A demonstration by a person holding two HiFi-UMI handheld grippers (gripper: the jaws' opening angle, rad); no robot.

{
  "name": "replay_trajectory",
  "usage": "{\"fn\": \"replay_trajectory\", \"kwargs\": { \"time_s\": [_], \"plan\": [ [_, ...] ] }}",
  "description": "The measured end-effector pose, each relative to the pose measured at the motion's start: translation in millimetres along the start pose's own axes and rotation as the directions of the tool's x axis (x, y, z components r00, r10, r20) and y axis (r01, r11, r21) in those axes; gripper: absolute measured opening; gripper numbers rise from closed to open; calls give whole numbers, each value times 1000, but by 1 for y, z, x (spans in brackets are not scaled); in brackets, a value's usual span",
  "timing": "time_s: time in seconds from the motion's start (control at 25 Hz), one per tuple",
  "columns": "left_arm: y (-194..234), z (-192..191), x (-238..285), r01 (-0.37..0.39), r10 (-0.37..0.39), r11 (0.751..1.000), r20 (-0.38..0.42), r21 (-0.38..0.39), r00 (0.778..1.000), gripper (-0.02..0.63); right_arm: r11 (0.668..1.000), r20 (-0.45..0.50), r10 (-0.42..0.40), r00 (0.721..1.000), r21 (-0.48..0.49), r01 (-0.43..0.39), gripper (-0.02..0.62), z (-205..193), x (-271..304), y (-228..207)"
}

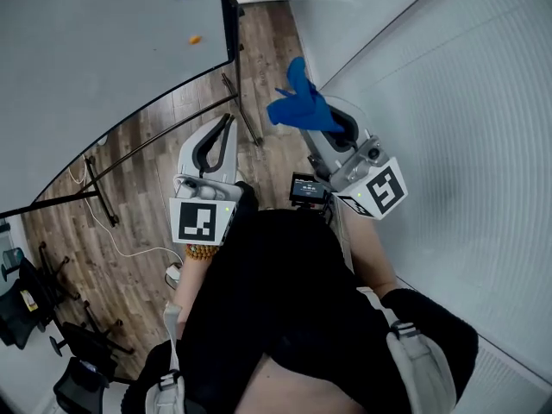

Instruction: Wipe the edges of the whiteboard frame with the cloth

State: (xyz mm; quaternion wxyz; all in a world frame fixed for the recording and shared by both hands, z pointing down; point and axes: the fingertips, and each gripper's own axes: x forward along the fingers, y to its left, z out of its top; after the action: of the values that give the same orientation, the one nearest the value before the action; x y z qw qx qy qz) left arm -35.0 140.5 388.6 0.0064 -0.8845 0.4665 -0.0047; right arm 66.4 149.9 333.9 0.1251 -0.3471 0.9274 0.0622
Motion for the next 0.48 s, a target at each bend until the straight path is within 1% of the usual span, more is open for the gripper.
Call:
{"fn": "replay_trajectory", "kwargs": {
  "time_s": [0.12,0.28,0.36,0.48],
  "plan": [
    [27,-3,23,26,-26,1000,5,-12,1000,1,1000,-6,-11,1000,-6,11,87,-7,30,-16],
    [66,-18,73,63,-63,998,-7,-23,998,1,1000,-27,-15,1000,-17,15,88,-31,75,-53],
    [72,-20,82,73,-73,997,0,-33,997,1,1000,-22,-24,999,-8,24,87,-33,83,-60],
    [70,-16,78,71,-71,997,3,-40,997,1,1000,-13,-19,1000,1,19,88,-30,82,-57]
  ]
}}
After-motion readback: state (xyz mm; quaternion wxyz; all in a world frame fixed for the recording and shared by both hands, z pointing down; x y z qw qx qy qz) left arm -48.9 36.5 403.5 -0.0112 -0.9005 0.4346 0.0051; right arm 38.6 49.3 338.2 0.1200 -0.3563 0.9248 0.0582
